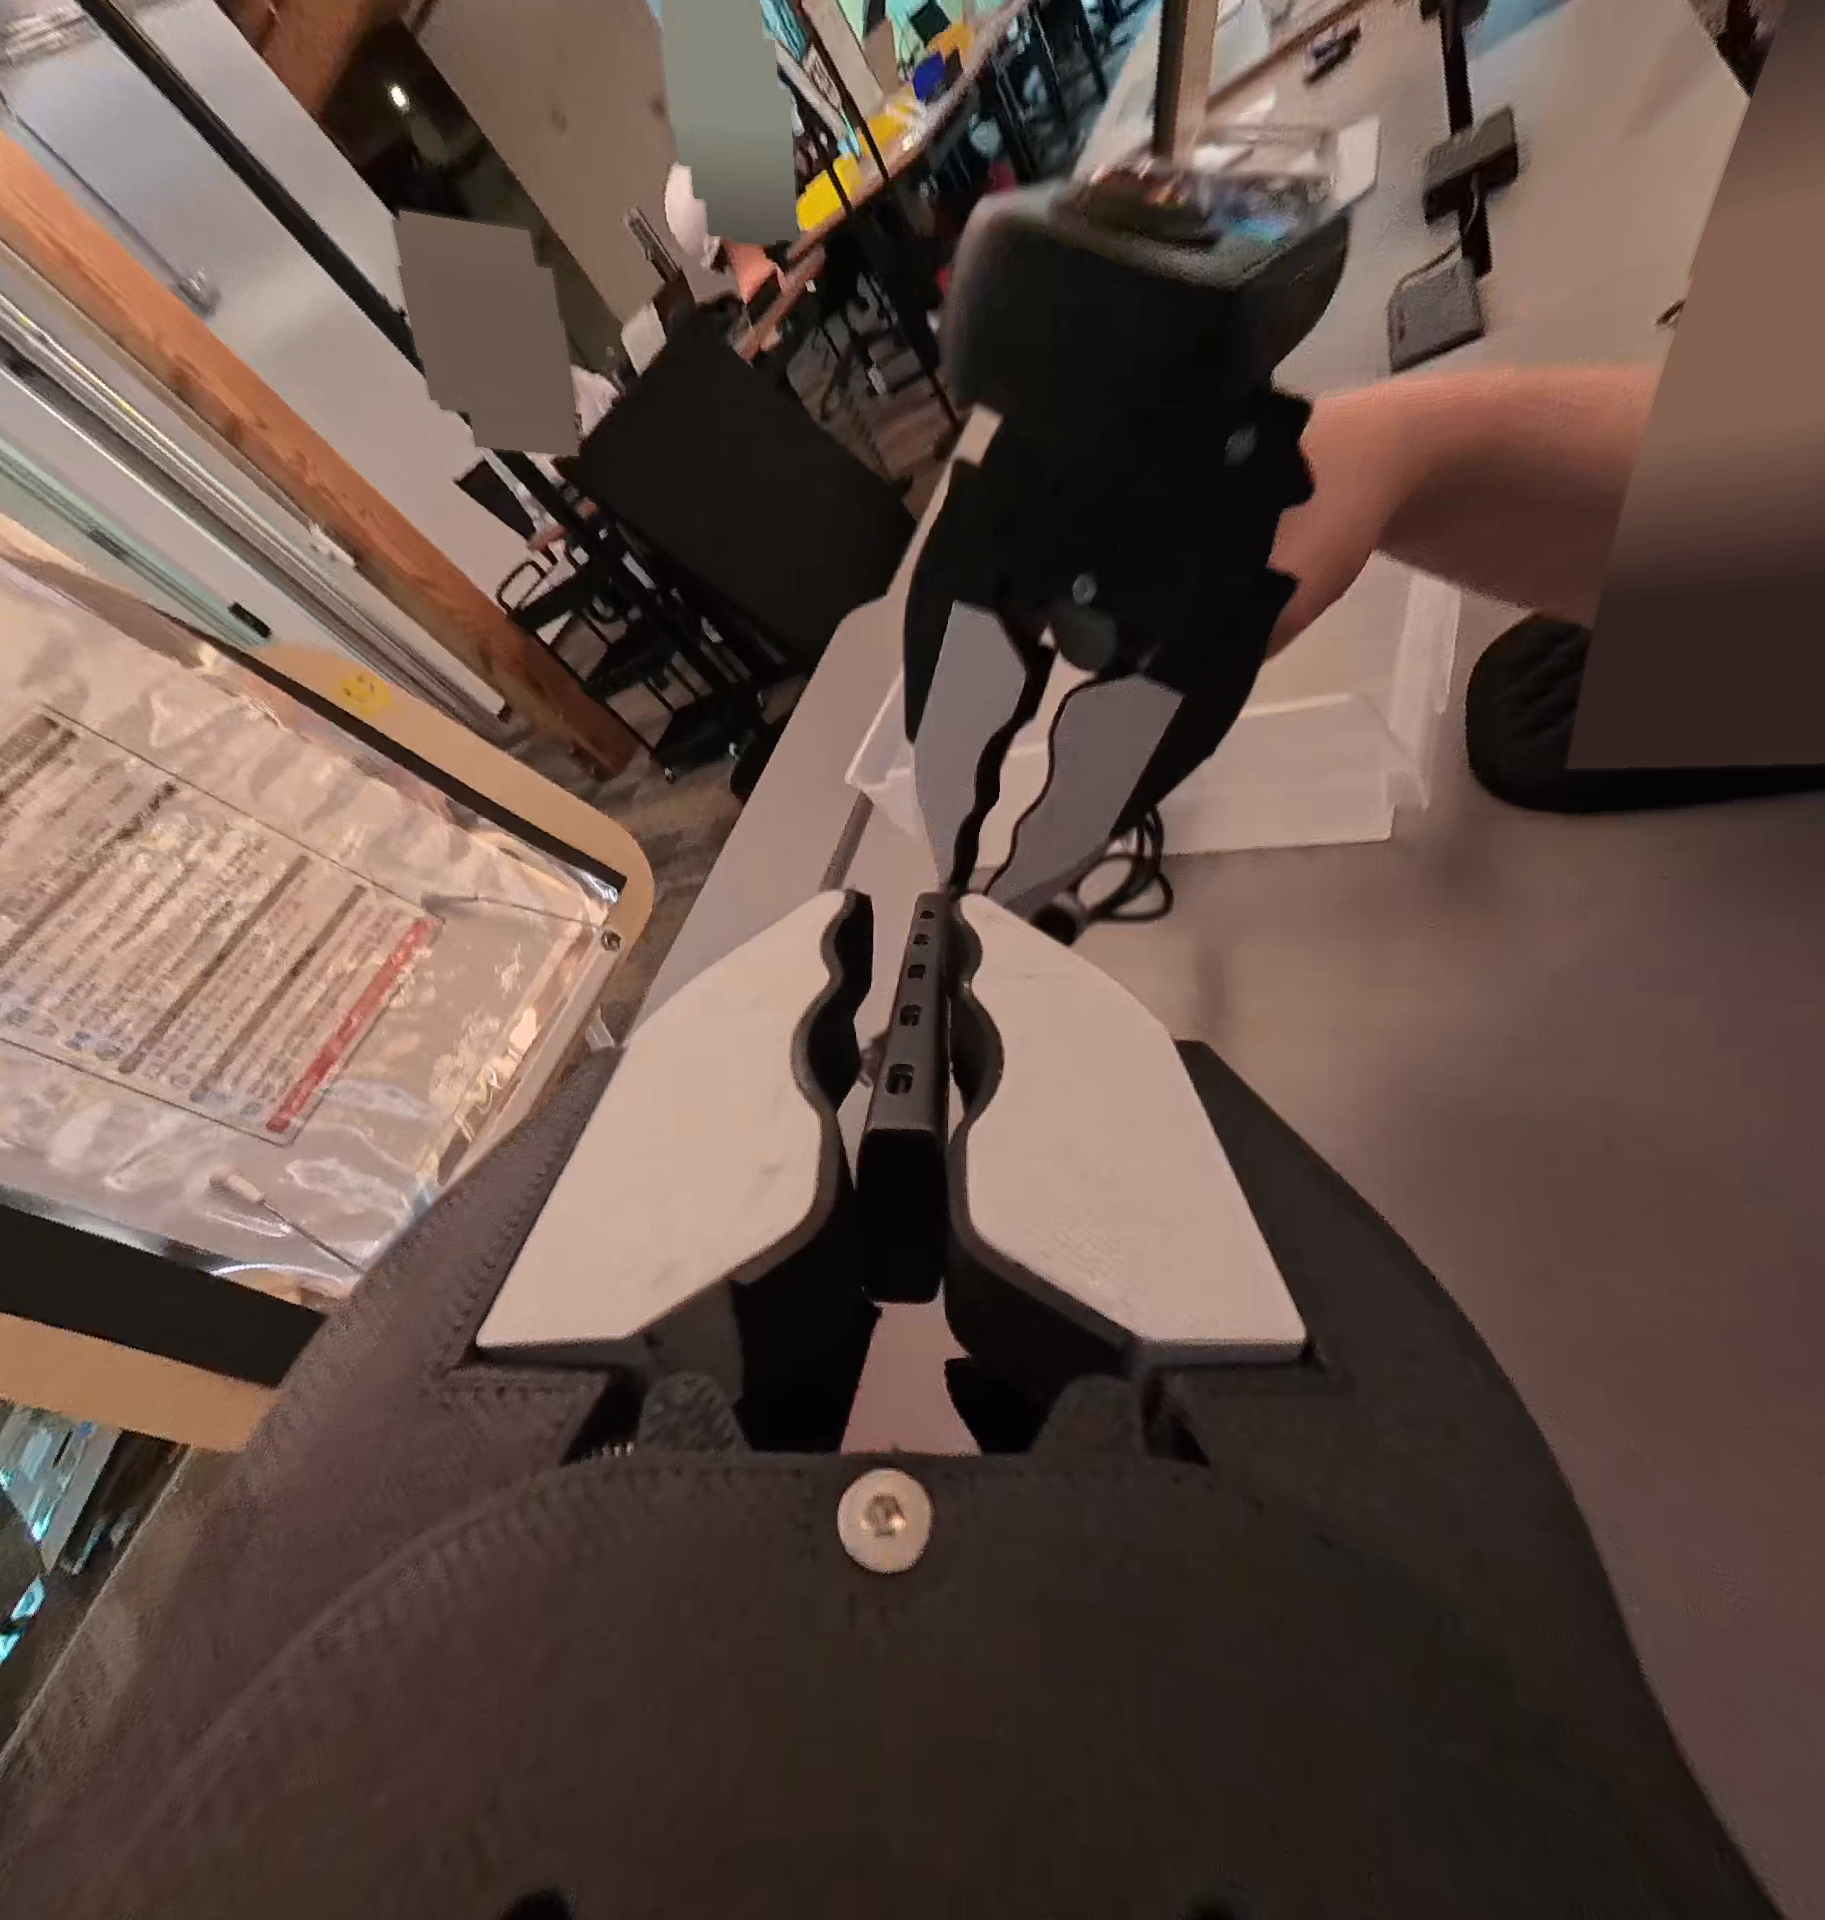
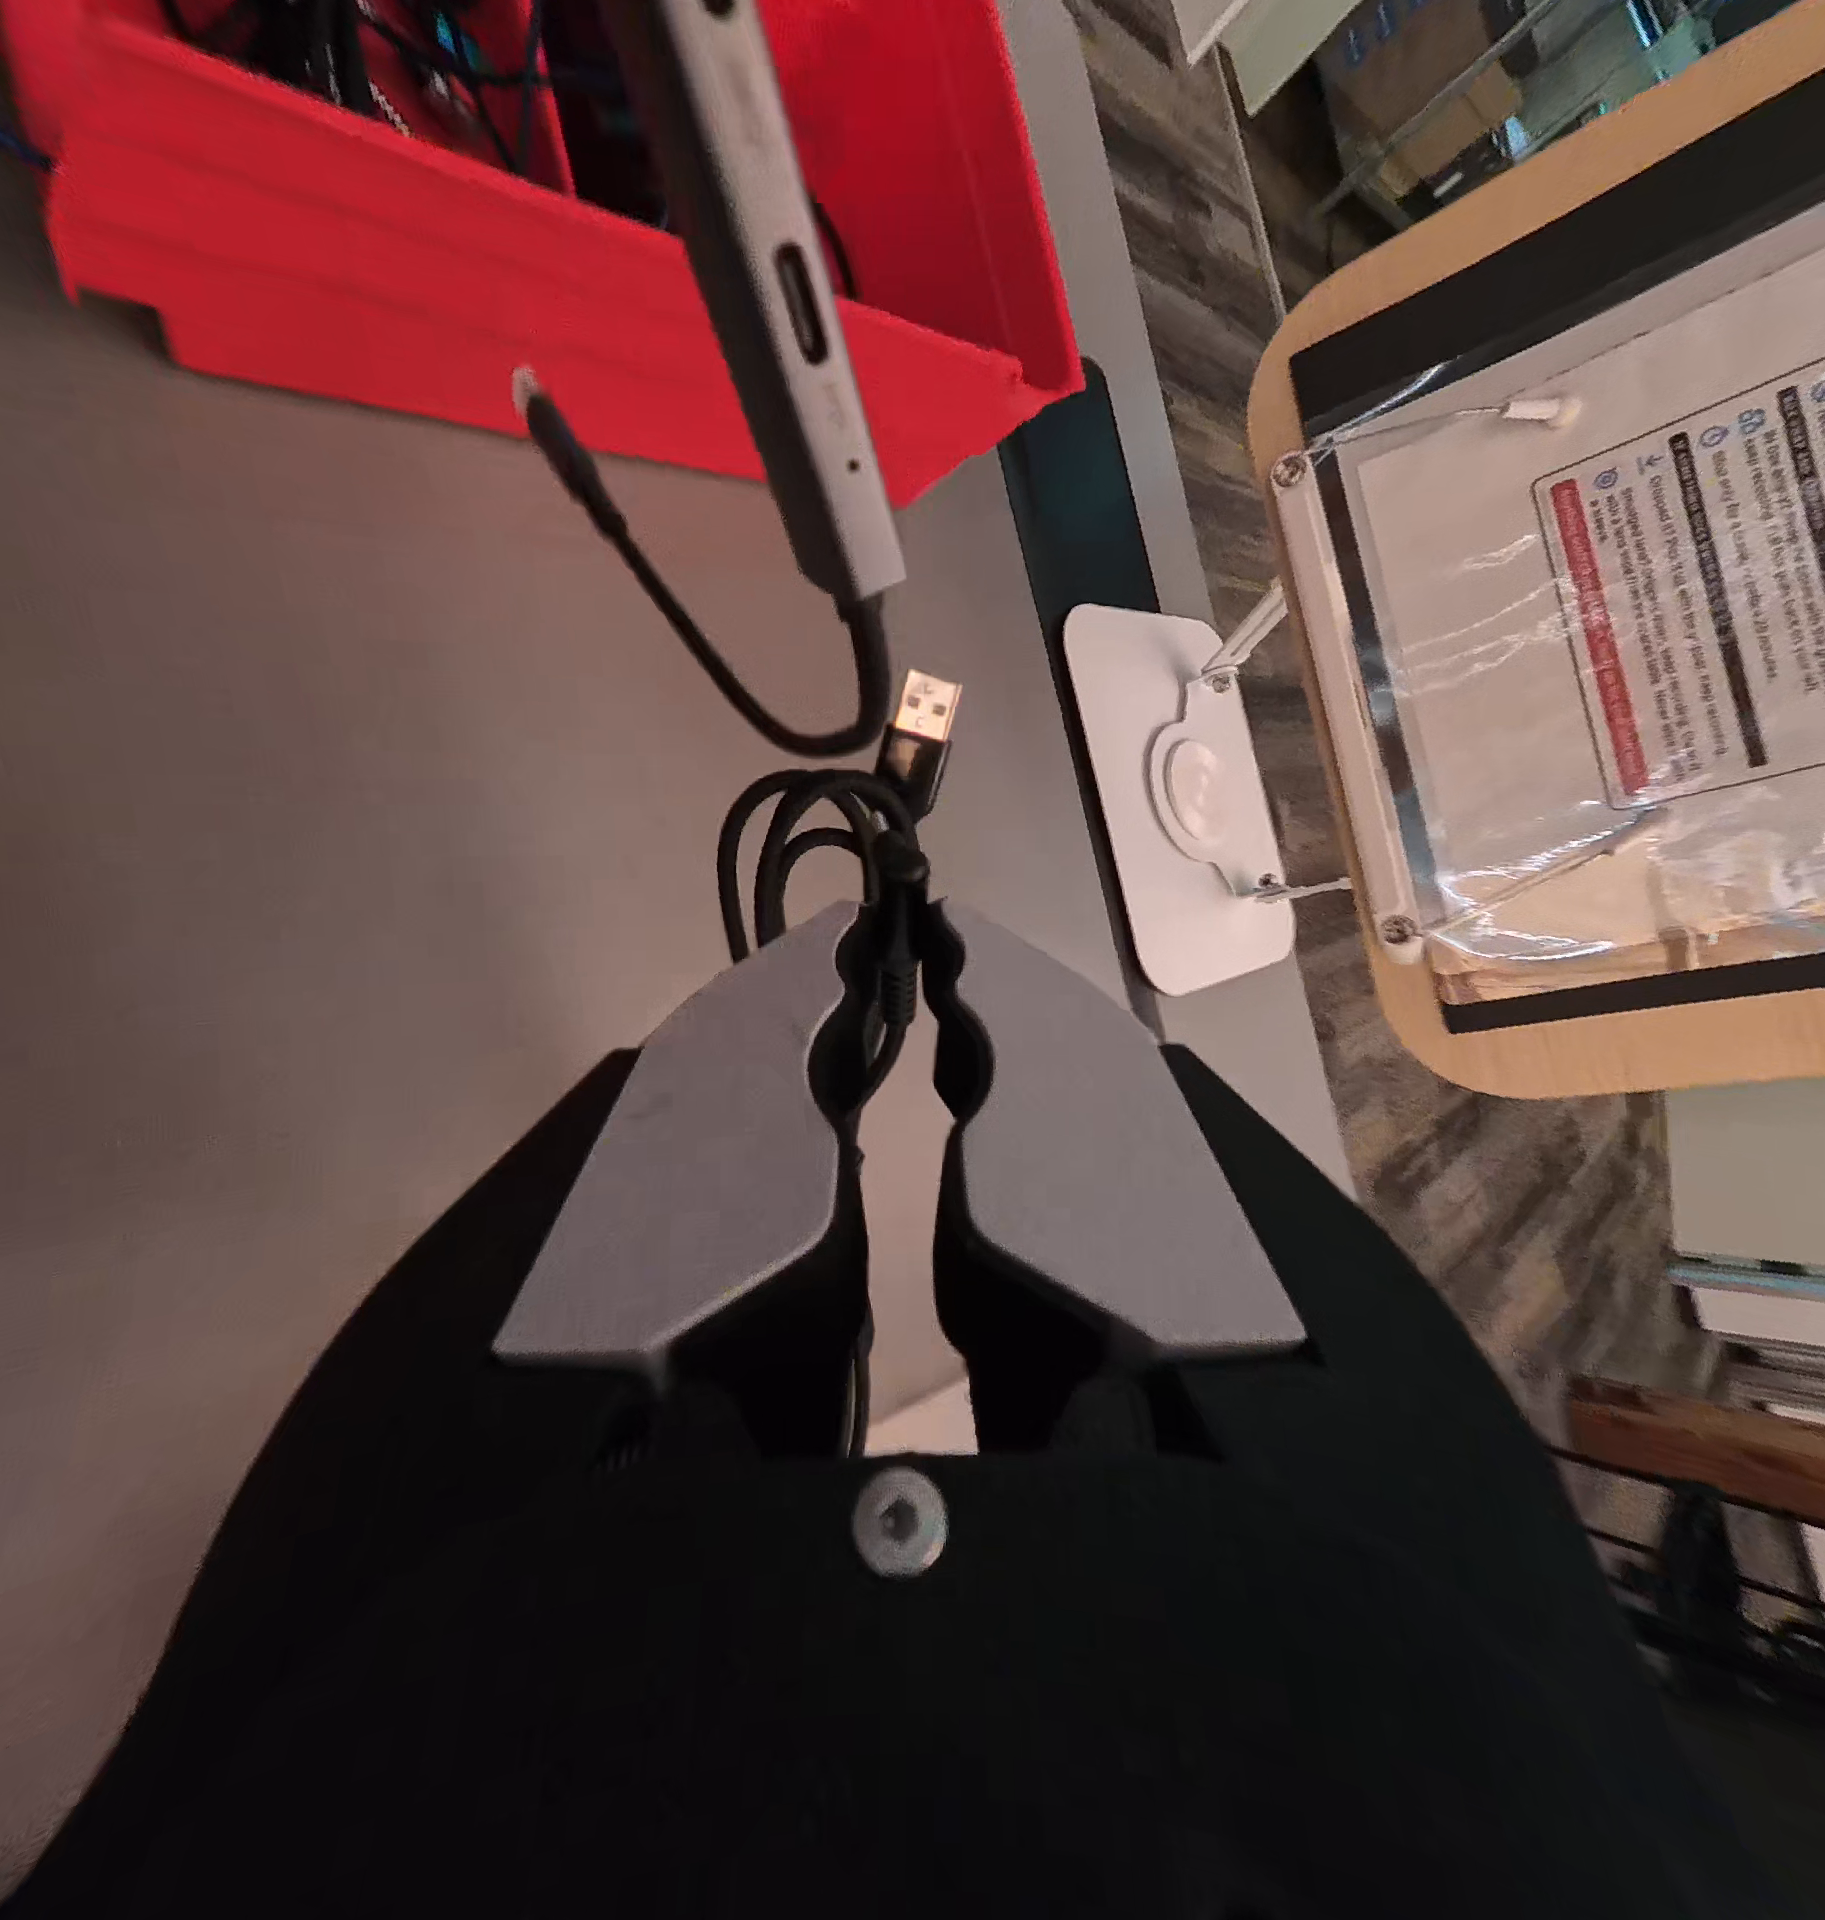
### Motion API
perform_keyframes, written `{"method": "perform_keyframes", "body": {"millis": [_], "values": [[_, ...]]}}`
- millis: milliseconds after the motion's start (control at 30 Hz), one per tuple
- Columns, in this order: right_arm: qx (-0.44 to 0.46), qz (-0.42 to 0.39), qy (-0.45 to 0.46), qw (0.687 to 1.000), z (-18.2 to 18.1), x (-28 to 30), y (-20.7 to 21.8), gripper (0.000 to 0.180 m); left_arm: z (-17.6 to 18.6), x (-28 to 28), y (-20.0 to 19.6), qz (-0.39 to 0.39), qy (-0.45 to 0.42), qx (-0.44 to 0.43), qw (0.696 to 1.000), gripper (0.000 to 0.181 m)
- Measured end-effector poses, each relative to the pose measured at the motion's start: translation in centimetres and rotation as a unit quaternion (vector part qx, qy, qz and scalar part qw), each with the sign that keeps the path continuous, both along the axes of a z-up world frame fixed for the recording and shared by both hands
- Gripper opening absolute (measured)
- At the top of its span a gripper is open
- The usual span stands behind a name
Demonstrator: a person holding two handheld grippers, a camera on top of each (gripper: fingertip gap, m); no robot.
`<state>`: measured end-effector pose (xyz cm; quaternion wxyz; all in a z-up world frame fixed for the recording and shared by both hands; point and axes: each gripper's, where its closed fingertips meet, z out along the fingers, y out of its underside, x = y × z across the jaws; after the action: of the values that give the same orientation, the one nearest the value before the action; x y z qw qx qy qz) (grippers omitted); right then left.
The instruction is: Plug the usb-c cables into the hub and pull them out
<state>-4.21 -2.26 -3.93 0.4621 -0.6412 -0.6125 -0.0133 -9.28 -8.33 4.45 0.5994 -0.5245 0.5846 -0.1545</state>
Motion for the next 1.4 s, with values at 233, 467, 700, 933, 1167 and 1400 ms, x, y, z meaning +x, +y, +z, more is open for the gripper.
{"method": "perform_keyframes", "body": {"millis": [233,467,700,933,1167,1400], "values": [[-0.050,0.048,0.065,0.995,0.9,-1.1,-1.6,0.008,3.2,-0.5,-1.0,0.008,-0.068,0.033,0.997,0.013],[-0.114,0.026,0.094,0.989,0.1,-1.4,-1.2,0.008,5.0,-0.8,-1.3,0.024,-0.119,0.047,0.991,0.014],[-0.192,0.081,0.120,0.971,0.4,-3.2,-4.2,0.009,5.7,-1.6,-0.5,0.060,-0.144,0.078,0.985,0.013],[-0.182,0.057,0.268,0.944,3.9,-5.1,-3.2,0.008,5.1,0.8,-1.7,0.002,-0.205,0.015,0.979,0.013],[-0.015,0.039,0.404,0.914,8.7,-4.9,-2.7,0.009,4.4,1.7,-1.4,-0.013,-0.230,-0.033,0.973,0.013],[0.083,0.025,0.375,0.923,9.5,-4.6,-3.1,0.008,2.1,2.9,-0.7,0.010,-0.166,-0.033,0.986,0.013]]}}
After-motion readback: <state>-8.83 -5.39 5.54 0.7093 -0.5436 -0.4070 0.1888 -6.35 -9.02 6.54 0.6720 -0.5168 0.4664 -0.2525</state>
